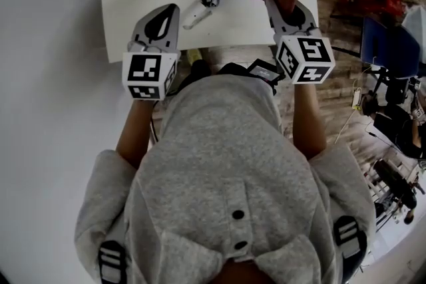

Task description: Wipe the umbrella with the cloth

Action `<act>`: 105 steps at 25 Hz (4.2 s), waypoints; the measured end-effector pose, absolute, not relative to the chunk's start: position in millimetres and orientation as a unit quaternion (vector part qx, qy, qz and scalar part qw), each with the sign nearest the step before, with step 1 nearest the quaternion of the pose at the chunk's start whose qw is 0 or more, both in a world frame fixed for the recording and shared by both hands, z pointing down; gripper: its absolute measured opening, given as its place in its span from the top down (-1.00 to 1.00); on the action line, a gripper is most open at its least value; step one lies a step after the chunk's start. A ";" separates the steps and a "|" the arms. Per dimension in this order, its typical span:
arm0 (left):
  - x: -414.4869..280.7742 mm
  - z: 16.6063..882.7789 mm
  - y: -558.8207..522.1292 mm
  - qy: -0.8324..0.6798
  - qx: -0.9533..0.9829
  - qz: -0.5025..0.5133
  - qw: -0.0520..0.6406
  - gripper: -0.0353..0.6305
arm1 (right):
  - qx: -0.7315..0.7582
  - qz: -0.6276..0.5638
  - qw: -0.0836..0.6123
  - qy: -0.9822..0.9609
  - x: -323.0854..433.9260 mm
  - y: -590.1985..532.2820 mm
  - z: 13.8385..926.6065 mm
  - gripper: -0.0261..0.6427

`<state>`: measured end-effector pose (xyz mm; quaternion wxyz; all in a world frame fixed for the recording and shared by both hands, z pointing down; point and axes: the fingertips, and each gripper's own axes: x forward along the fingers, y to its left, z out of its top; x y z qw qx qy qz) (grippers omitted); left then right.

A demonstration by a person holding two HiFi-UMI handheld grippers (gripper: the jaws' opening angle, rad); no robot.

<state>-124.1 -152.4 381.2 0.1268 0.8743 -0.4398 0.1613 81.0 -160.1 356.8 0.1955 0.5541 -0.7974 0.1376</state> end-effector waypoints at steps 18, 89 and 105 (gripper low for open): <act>-68.1 522.9 -162.1 -0.361 0.848 0.334 0.198 0.54 | 0.544 0.142 0.315 -0.765 156.2 -221.0 442.6 0.70; -49.9 606.4 -157.8 -0.323 0.818 0.420 0.226 0.43 | 0.132 0.272 0.274 -0.913 -46.7 -192.4 451.7 0.68; -46.8 606.3 -165.5 -0.309 0.826 0.416 0.221 0.43 | 0.260 0.342 0.308 -0.849 31.0 -263.8 509.2 0.68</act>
